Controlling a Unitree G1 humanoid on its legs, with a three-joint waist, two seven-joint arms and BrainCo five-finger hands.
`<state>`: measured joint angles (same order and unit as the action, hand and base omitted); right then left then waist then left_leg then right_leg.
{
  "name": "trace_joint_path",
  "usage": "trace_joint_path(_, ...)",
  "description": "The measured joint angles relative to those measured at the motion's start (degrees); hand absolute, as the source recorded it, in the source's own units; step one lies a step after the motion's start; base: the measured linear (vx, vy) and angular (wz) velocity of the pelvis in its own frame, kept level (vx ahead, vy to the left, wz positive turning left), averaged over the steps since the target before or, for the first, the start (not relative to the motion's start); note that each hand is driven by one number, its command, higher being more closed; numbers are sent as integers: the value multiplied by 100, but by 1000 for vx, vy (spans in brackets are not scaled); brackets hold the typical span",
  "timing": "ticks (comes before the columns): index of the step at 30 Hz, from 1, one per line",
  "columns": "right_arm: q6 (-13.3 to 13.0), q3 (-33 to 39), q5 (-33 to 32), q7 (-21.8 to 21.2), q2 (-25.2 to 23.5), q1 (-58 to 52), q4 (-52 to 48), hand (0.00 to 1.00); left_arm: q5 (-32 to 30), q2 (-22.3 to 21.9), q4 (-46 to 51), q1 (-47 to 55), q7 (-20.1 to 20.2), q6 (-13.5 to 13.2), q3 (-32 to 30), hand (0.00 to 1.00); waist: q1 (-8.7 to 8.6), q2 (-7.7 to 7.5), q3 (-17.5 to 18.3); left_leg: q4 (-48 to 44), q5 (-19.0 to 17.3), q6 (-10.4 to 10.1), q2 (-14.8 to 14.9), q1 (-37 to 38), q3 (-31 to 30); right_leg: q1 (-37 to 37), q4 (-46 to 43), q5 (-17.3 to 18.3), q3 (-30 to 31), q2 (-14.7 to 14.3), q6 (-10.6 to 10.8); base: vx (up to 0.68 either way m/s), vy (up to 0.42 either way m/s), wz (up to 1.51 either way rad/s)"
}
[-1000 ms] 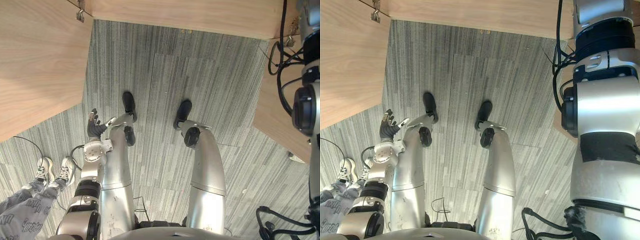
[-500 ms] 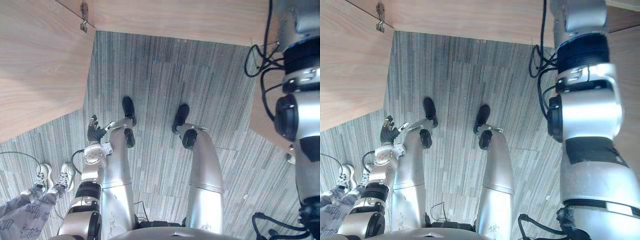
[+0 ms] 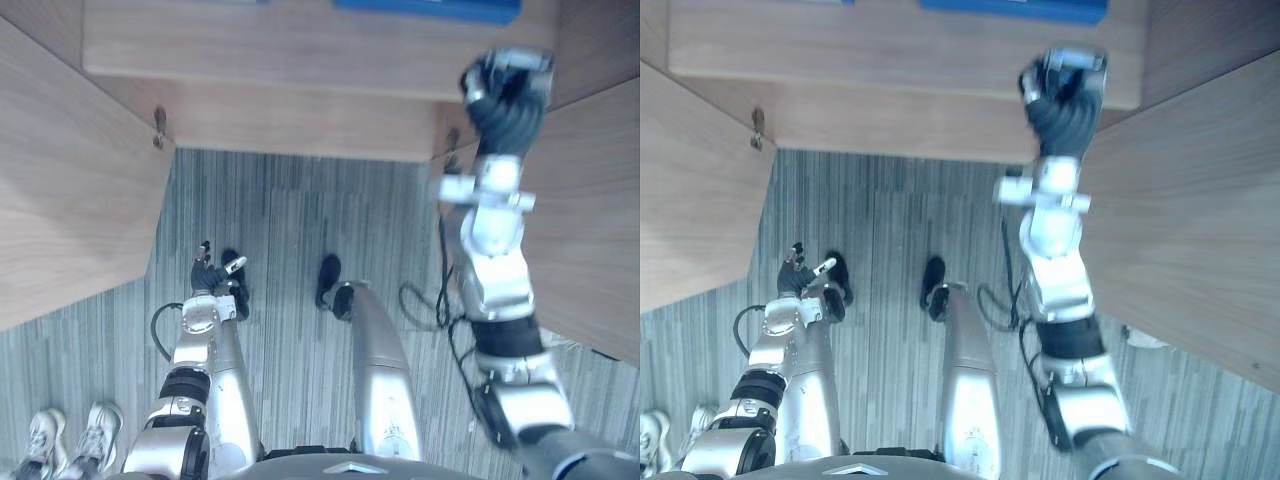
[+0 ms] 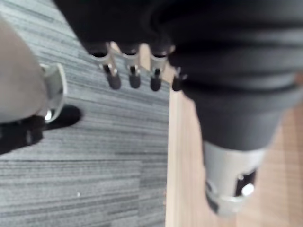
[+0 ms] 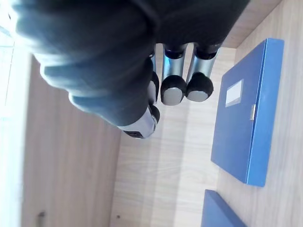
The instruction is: Walk over to the cabinet, pick up the folder, carry it to the office cabinet, place the folder inside the office cabinet, then close the office cabinet door
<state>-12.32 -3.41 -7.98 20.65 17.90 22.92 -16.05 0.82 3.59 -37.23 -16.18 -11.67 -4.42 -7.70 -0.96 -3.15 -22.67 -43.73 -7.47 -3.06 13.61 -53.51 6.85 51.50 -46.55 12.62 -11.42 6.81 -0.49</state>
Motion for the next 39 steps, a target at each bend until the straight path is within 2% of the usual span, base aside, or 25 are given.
trace_joint_path(3, -44, -273, 227, -415, -216, -920, -138, 100, -78, -61, -74, 353, 21, 14, 11, 0, 5, -33, 297, 235, -57, 16, 2, 539, 138, -540, 368, -52, 31, -27, 75, 64, 53, -9)
trace_joint_path(7, -28, -715, 389, -891, -799, -2102, 242, 100, -242, -196, -446, 887, 91, 37, 77, 0, 49, -38, 628, 594, -158, 18, -6, 1573, 371, -1525, 929, -184, 150, -74, 165, 125, 62, -17)
trace_joint_path(10, 69, -756, 755, -1069, -1180, -2740, 1011, 100, -512, -212, -662, 1253, 181, 91, 257, 0, 49, -23, 925, 878, -225, 11, -24, 2218, 521, -2171, 1362, -253, 187, -112, 239, 133, 75, -12)
trace_joint_path(13, 321, -572, 1067, -1064, -1473, -2993, 2067, 100, -672, -195, -935, 1368, 199, 155, 454, 0, 40, -30, 1141, 1293, -210, 3, -93, 2853, 687, -2730, 1811, -371, 274, -131, 288, 98, 43, -13)
trace_joint_path(15, 407, -357, 1074, -1051, -1576, -3060, 2734, 100, -674, -191, -1136, 1391, 199, 159, 540, 0, 25, 37, 1272, 1561, -163, -41, -157, 3118, 739, -3005, 2146, -489, 286, -134, 320, 77, 35, -6)
trace_joint_path(17, 517, -6, 1162, -1038, -1664, -2917, 3991, 100, -677, -206, -1448, 1398, 202, 201, 556, 0, -71, 84, 1462, 2138, 33, -47, -311, 3481, 757, -3387, 2777, -746, 288, -138, 381, 95, 34, 2)
trace_joint_path(18, 670, 241, 1197, -1017, -1677, -2773, 4891, 0, -676, -189, -1602, 1408, 198, 216, 552, 0, -114, 119, 1550, 2601, 236, -64, -417, 3800, 796, -3740, 3336, -1018, 288, -158, 403, 100, 19, -2)
trace_joint_path(24, 929, 883, 1173, -1011, -1682, -2724, 6459, 0, -667, -64, -1793, 1502, 192, 227, 489, 0, -119, 157, 1652, 3726, 741, -13, -716, 4648, 1007, -4529, 4470, -1579, 380, -174, 462, 90, 27, -10)
trace_joint_path(30, 1029, 1286, 1051, -1011, -1675, -2689, 7072, 0, -663, -38, -2032, 1694, 196, 309, 328, 0, -125, 130, 1940, 4348, 958, 15, -904, 5088, 1024, -4760, 4762, -1648, 456, -131, 502, 8, 8, -7)
trace_joint_path(35, 1108, 1409, 1047, -1010, -1691, -2660, 7174, 0, -664, -39, -2270, 1855, 205, 358, 252, 0, -112, 114, 1966, 4814, 1106, 24, -1090, 5389, 974, -4886, 4889, -1678, 469, -42, 549, -18, 36, 0)
trace_joint_path(39, 1148, 1594, 995, -1011, -1719, -2603, 7356, 0, -664, -33, -2274, 1909, 207, 377, 153, 0, -118, 66, 2023, 4838, 1087, 46, -1198, 5451, 941, -4974, 4935, -1684, 473, 57, 585, -19, 53, 2)
